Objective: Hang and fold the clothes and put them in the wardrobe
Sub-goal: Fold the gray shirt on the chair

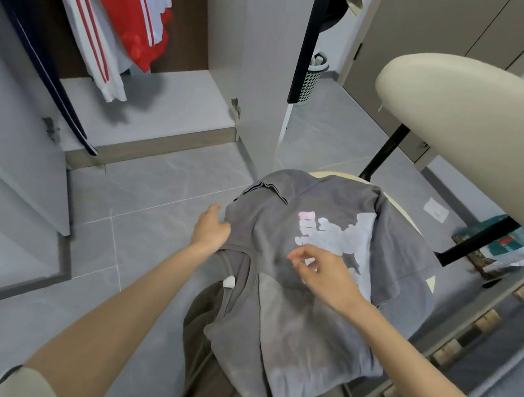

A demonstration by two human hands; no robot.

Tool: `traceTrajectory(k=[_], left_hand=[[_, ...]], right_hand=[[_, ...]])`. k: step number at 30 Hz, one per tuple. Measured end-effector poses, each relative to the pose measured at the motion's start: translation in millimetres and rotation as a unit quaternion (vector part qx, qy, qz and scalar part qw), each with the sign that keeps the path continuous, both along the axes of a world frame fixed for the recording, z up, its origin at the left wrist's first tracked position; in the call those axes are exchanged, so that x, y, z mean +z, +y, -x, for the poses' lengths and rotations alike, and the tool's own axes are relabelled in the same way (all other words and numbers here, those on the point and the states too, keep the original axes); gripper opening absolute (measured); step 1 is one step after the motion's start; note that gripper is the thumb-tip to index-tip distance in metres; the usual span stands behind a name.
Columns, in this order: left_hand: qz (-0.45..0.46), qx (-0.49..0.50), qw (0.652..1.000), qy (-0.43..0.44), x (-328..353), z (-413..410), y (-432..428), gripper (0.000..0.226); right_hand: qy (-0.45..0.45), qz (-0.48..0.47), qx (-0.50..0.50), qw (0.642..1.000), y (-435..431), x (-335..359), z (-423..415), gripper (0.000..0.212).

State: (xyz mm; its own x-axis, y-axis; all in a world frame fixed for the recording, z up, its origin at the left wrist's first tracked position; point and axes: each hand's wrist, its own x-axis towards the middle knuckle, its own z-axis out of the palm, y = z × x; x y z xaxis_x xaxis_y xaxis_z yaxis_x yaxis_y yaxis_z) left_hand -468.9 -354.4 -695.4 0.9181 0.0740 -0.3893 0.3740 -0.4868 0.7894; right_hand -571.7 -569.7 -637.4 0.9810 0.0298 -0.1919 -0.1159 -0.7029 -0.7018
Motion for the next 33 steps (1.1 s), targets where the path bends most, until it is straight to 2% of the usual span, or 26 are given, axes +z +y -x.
traceTrajectory(k=[7,10,15,19,20,22,25,27,29,31,33], left_hand=[[0.022,-0.063,0.996,-0.053,-2,-46,-36,0.047],[0.022,-0.085,0.995,-0.051,-10,-59,-45,0.045],[0.025,-0.087,0.995,-0.042,-24,-69,-49,0.044],[0.027,-0.075,0.996,-0.05,-26,-73,-47,0.041],[0.027,-0.072,0.995,-0.056,-26,-73,-48,0.041],[0.01,-0.068,0.995,-0.077,-24,-72,-52,0.05],[-0.143,-0.061,0.975,-0.159,-22,-71,-62,0.074],[-0.238,-0.065,0.951,-0.189,-19,-73,-75,0.08],[-0.269,-0.059,0.94,-0.203,-17,-75,-87,0.077],[-0.263,-0.045,0.942,-0.202,-13,-81,-94,0.07],[-0.246,-0.03,0.946,-0.209,-9,-88,-92,0.067]], right_hand=[[-0.036,0.079,-0.035,0.996,-7,-20,-98,0.023],[-0.057,0.127,-0.022,0.99,-1,-37,-138,0.027],[-0.041,0.191,0.016,0.981,10,-66,-177,0.042],[-0.084,0.227,-0.002,0.97,7,-75,-188,0.027],[-0.106,0.215,-0.009,0.971,5,-73,-190,0.025],[-0.17,0.125,-0.05,0.976,0,-65,-189,0.02],[-0.219,-0.028,-0.12,0.968,-10,-43,-183,0.013],[-0.219,-0.095,-0.144,0.96,-16,-31,-176,0.013],[-0.217,-0.166,-0.171,0.947,-23,-23,-169,0.015],[-0.219,-0.189,-0.193,0.937,-34,-19,-162,0.018],[-0.229,-0.15,-0.194,0.942,-48,-20,-156,0.016]])
